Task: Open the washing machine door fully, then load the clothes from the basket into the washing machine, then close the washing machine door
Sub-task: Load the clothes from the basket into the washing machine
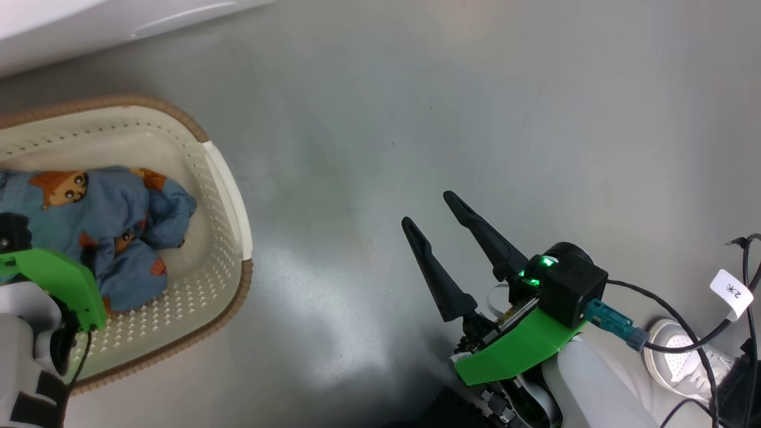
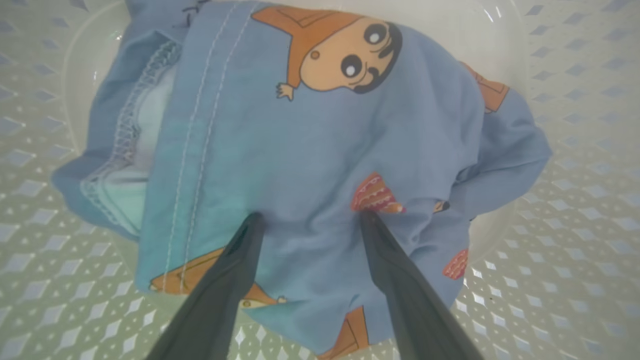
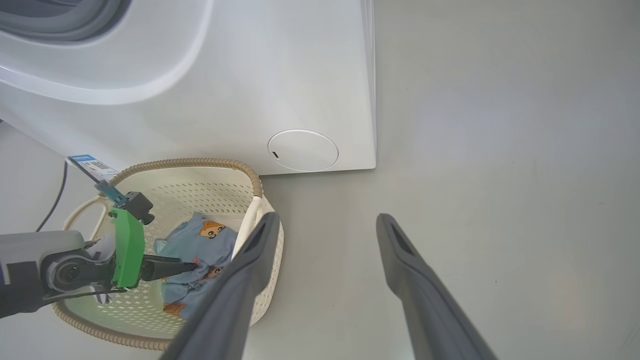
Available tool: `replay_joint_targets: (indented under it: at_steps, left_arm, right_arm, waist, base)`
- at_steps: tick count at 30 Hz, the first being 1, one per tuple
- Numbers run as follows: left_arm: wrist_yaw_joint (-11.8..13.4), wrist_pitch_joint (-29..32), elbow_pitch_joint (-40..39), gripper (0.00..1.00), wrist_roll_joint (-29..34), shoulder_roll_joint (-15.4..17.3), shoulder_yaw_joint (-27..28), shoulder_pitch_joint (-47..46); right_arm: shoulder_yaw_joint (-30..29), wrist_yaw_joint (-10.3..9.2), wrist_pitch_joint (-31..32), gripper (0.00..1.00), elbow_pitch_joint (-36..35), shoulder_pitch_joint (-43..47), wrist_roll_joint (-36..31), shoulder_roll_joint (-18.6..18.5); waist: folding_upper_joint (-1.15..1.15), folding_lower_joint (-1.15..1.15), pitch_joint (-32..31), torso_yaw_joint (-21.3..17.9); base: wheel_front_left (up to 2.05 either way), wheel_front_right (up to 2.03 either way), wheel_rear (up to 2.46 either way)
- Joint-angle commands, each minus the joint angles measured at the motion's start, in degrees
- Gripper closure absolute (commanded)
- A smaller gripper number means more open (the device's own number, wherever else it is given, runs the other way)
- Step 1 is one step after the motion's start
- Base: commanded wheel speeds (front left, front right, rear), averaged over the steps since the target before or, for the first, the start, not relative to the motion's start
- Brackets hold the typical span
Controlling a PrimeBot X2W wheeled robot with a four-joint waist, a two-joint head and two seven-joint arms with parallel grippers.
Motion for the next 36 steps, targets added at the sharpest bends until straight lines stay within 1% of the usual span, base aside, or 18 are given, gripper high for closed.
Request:
replay_joint_targets:
  at_steps: [1,9,15,21,22,23,24,25,26,28,36]
  left_arm:
    - [0.5,-0.6,-0.2,0.0,-0.3,1.9,1.1,0.3]
    - [1.2,-1.7,1.4,0.0,0.0,2.5,0.4,-0.6]
    - [2.3,-2.7,2.8,0.0,0.4,3.2,0.0,-1.4]
    - [2.9,-4.1,3.7,0.0,0.8,3.4,-0.6,-1.9]
    - [3.0,-4.4,3.9,0.05,0.9,3.4,-0.8,-2.1]
    - [3.2,-4.8,4.1,0.16,1.2,3.6,-1.0,-2.2]
    - [3.4,-5.0,4.3,0.36,1.3,3.6,-1.2,-2.3]
    - [3.5,-5.3,4.5,0.47,1.4,3.7,-1.3,-2.4]
    - [3.8,-5.8,5.0,0.62,1.7,3.7,-1.7,-2.7]
    - [4.0,-6.5,5.2,1.0,1.8,3.7,-2.0,-2.9]
    - [4.3,-8.2,6.7,1.0,1.5,4.0,-2.3,-3.6]
  right_arm:
    - [1.1,0.09,-0.7,0.0,-1.3,0.8,1.0,-0.1]
    - [1.5,0.09,-0.7,0.0,-1.7,1.1,1.1,-0.1]
    - [1.4,0.09,-0.7,0.0,-2.0,1.4,1.1,-0.1]
    - [1.4,0.09,-0.7,0.0,-2.1,1.6,1.2,-0.1]
    - [1.4,0.09,-0.7,0.0,-2.1,1.6,1.2,-0.1]
    - [1.4,0.09,-0.7,0.0,-2.1,1.6,1.3,-0.1]
    - [1.5,0.09,-0.7,0.0,-2.2,1.6,1.3,-0.1]
    - [1.5,0.09,-0.7,0.0,-2.3,1.6,1.4,-0.1]
    - [1.6,0.09,-0.7,0.0,-2.4,1.6,1.5,-0.1]
    - [1.5,0.09,-0.7,0.0,-2.5,1.7,1.6,-0.1]
    - [0.9,0.09,-0.7,0.0,-2.7,1.9,1.8,-0.1]
  waist:
    - [0.0,0.0,0.5,-0.3]
    - [0.0,0.0,1.6,-1.1]
    - [0.0,0.0,2.5,-1.7]
    - [0.0,0.0,2.7,-1.9]
    - [0.0,0.0,2.7,-2.0]
    - [0.0,0.0,2.8,-2.1]
    - [0.0,0.0,2.9,-2.3]
    - [0.0,0.0,2.9,-2.4]
    - [0.0,0.0,3.1,-2.6]
    - [0.0,0.0,3.2,-2.8]
    - [0.0,0.0,3.7,-3.0]
  base:
    - [0.0,0.0,0.0]
    - [0.0,0.0,0.0]
    - [0.0,0.0,0.0]
    - [0.0,0.0,0.0]
    - [0.0,0.0,0.0]
    - [0.0,0.0,0.0]
    - [0.0,0.0,0.0]
    - [0.0,0.0,0.0]
    - [0.0,0.0,0.0]
    - [0.0,0.0,0.0]
    - [0.0,0.0,0.0]
